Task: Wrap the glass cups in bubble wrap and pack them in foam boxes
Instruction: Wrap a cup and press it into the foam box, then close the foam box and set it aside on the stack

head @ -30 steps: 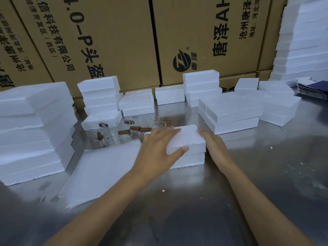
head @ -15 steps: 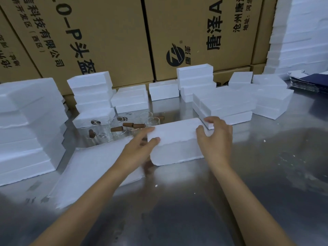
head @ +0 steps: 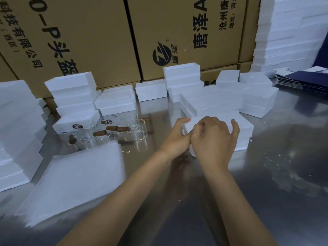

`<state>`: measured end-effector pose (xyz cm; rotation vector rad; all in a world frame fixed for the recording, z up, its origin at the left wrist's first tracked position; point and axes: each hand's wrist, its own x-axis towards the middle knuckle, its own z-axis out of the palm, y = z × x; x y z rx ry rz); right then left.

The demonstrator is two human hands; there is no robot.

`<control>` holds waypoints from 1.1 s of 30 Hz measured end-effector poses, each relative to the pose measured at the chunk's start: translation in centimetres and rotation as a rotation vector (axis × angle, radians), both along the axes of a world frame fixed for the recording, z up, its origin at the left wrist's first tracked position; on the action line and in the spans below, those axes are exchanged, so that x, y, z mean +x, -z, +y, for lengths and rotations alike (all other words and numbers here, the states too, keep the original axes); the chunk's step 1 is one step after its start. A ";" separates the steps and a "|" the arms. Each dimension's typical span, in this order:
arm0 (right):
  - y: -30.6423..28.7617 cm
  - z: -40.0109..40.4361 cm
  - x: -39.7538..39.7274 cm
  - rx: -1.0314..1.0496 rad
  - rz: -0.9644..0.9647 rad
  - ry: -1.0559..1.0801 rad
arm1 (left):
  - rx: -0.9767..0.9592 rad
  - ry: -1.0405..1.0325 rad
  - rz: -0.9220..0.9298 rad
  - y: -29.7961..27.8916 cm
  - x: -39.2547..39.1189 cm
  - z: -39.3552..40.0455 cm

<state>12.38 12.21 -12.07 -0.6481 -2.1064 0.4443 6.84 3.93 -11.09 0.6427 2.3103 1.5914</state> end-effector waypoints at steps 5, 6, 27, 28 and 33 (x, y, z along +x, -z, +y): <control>1.7 1.9 -1.3 -0.151 0.094 -0.161 | 0.045 -0.043 -0.094 0.0 -1.0 3.1; 1.9 2.3 -1.6 -0.201 0.124 -0.215 | 0.055 -0.054 -0.107 0.0 -1.1 3.6; 4.3 -4.3 -7.5 0.162 -0.409 -0.691 | -0.046 -0.521 0.214 -4.7 -11.2 -10.0; 4.4 -4.4 -8.4 0.130 -0.422 -0.662 | -0.089 -0.566 0.220 -5.0 -12.5 -11.1; 4.6 -4.2 -13.2 0.089 -0.464 -0.535 | -0.316 -0.742 0.241 -5.5 -19.3 -16.0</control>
